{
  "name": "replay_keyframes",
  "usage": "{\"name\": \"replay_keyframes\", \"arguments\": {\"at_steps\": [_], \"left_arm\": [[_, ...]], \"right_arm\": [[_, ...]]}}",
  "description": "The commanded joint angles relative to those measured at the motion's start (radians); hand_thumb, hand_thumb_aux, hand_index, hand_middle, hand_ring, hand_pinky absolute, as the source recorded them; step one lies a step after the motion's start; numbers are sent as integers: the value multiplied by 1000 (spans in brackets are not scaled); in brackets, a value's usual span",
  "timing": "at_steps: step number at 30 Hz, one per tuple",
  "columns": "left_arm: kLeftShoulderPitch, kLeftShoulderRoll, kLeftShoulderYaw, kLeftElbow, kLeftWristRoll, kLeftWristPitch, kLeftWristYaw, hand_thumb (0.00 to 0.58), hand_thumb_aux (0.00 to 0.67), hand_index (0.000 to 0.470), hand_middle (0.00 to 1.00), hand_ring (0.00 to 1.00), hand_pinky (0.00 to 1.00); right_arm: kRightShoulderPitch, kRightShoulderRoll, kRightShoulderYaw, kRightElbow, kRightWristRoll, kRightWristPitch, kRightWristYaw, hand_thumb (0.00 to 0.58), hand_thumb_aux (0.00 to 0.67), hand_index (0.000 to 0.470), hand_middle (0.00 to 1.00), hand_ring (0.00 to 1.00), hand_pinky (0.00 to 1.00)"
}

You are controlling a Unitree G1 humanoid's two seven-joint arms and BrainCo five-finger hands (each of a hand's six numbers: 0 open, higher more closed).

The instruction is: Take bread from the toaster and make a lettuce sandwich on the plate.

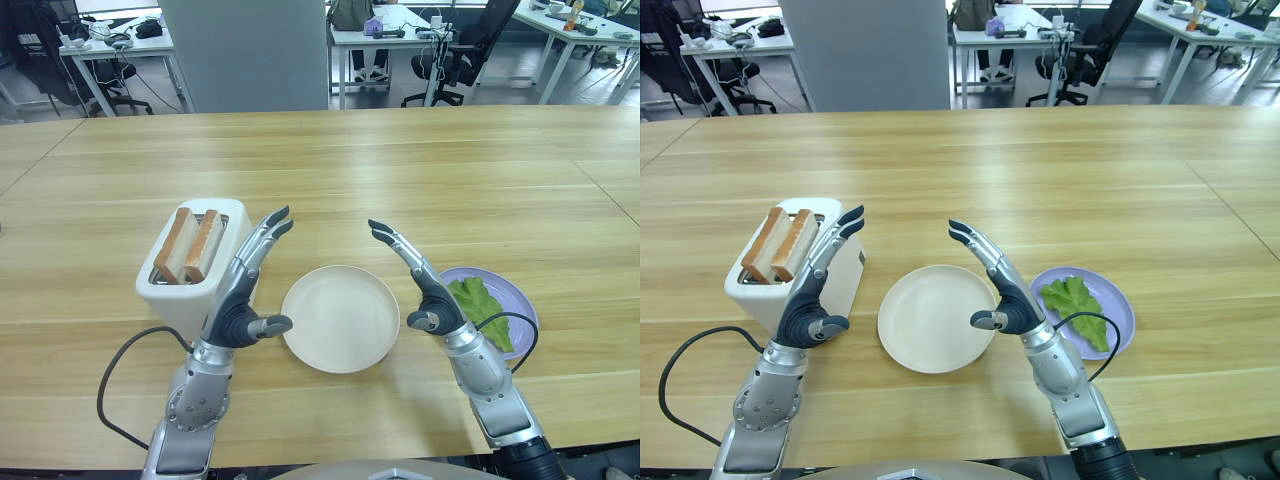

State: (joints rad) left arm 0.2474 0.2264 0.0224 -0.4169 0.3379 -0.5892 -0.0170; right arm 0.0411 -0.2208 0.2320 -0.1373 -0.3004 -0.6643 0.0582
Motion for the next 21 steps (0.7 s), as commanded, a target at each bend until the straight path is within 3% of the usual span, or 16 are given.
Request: {"name": "replay_keyframes", "arguments": {"at_steps": [1, 15, 21], "left_arm": [[-11, 1, -7, 10, 10, 8, -3, 0, 0, 0, 0, 0, 0], [-27, 6, 5, 35, 18, 8, 4, 0, 0, 0, 0, 0, 0], [-71, 66, 192, -40, 185, 186, 37, 0, 0, 0, 0, 0, 0]], "right_arm": [[-13, 2, -5, 18, -1, 5, 6, 0, 0, 0, 0, 0, 0], [-16, 8, -8, 17, -13, 11, -2, 0, 0, 0, 0, 0, 0], [1, 14, -14, -11, -10, 27, -6, 0, 0, 0, 0, 0, 0]]}}
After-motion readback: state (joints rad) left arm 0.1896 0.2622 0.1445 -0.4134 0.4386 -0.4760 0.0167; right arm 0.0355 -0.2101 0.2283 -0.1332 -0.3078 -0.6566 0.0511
